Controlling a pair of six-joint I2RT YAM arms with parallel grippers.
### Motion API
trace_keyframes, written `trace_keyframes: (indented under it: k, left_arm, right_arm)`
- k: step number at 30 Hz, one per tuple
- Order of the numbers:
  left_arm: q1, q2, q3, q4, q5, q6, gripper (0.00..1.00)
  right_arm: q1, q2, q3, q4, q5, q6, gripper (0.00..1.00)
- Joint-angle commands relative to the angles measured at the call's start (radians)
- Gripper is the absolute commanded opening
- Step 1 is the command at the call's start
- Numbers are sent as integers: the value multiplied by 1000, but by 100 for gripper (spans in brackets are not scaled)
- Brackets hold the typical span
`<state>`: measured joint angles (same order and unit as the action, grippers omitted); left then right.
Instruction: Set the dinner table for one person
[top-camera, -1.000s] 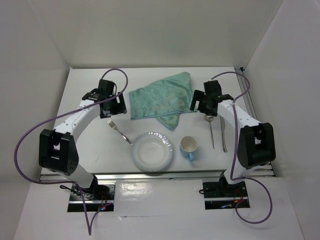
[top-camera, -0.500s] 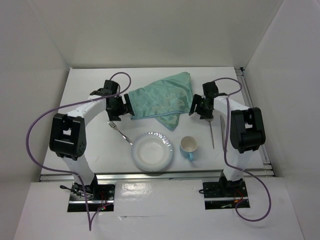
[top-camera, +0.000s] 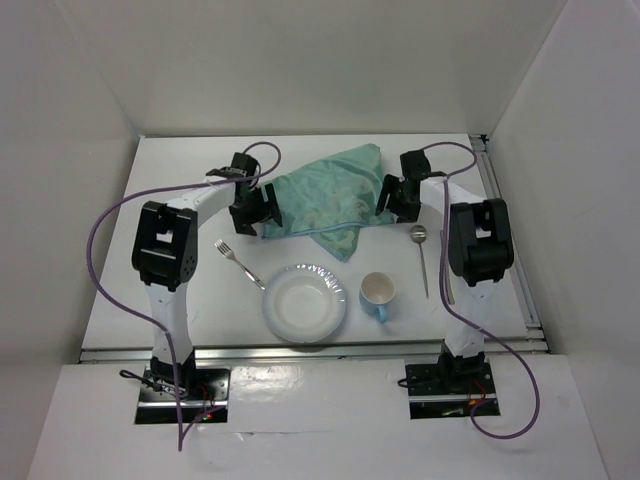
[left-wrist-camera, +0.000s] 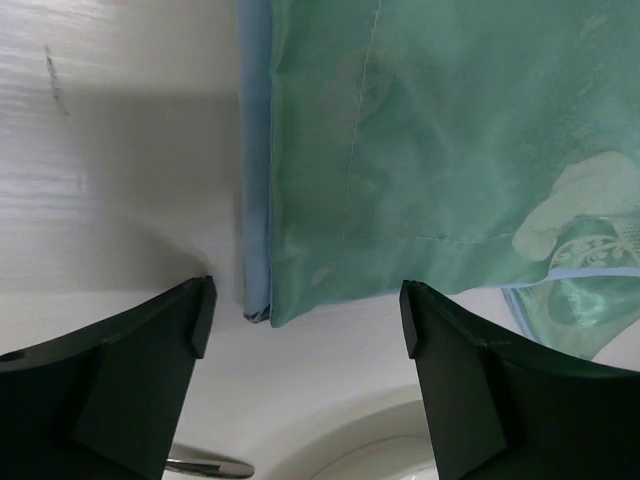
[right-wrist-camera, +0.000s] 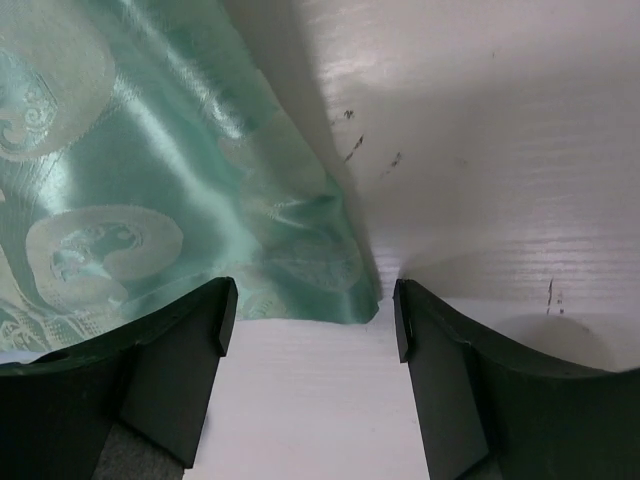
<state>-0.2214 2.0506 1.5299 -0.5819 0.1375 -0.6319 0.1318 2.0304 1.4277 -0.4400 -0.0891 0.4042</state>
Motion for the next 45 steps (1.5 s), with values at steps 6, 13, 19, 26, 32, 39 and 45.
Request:
trace_keyframes:
  k: [6, 13, 19, 26, 32, 39, 45]
  left_arm:
    - [-22, 86, 70, -49, -13, -5, 84]
    - [-22, 118, 140, -87, -39, -5, 8]
    - [13, 94, 279, -167, -59, 24, 0]
    - [79, -16, 453, -225, -33, 73, 0]
    - [149, -73, 651, -285, 25, 123, 0]
    - [240, -167, 742, -285, 151, 114, 0]
    - [329, -198, 802, -243, 174, 57, 0]
  right_arm:
    - [-8, 76, 68, -6, 11, 5, 49]
    - [-8, 67, 105, -5, -35, 5, 0]
    - [2, -51, 164, -34, -14, -19, 0]
    - [11, -179, 302, -77, -53, -38, 0]
    - [72, -245, 454, -111, -138, -48, 0]
    - [135, -329, 567, -143, -126, -76, 0]
    - [144, -313, 643, -77, -227, -65, 0]
